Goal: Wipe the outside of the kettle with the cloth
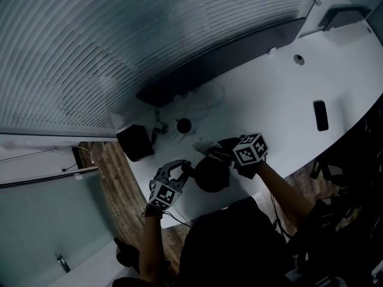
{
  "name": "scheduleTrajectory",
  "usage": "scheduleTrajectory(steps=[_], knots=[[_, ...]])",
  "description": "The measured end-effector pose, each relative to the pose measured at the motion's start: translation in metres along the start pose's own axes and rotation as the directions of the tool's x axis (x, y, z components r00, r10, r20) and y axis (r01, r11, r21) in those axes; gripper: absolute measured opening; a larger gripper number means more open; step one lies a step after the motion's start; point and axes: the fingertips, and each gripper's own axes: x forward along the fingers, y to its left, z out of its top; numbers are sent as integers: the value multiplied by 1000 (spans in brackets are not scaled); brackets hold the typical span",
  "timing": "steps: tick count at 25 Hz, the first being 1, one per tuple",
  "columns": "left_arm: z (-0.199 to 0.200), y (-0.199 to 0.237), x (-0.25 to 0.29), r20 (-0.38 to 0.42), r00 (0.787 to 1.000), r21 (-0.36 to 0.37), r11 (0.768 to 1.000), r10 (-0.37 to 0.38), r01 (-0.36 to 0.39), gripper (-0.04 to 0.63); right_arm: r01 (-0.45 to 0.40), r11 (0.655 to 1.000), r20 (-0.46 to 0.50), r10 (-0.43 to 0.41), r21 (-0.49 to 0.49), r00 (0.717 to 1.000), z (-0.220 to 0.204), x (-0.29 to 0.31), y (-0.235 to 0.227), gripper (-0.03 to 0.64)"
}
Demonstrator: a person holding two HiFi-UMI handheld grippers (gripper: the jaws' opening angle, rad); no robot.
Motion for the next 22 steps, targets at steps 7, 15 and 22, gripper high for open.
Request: scheduleTrajectory(steps=[7, 15, 22], knots=[[6, 3, 11, 22, 999, 65, 997, -39, 38, 118, -2, 986, -37, 9, 165, 999, -25, 9, -37, 86], [34, 1, 38, 48, 993, 133, 986, -108, 101, 117, -95, 957, -115, 66, -275, 991, 15, -7, 55, 86], [38, 1, 45, 52, 987, 143, 979, -153, 144, 117, -74, 997, -122, 70, -30, 990, -10, 6, -5, 86]])
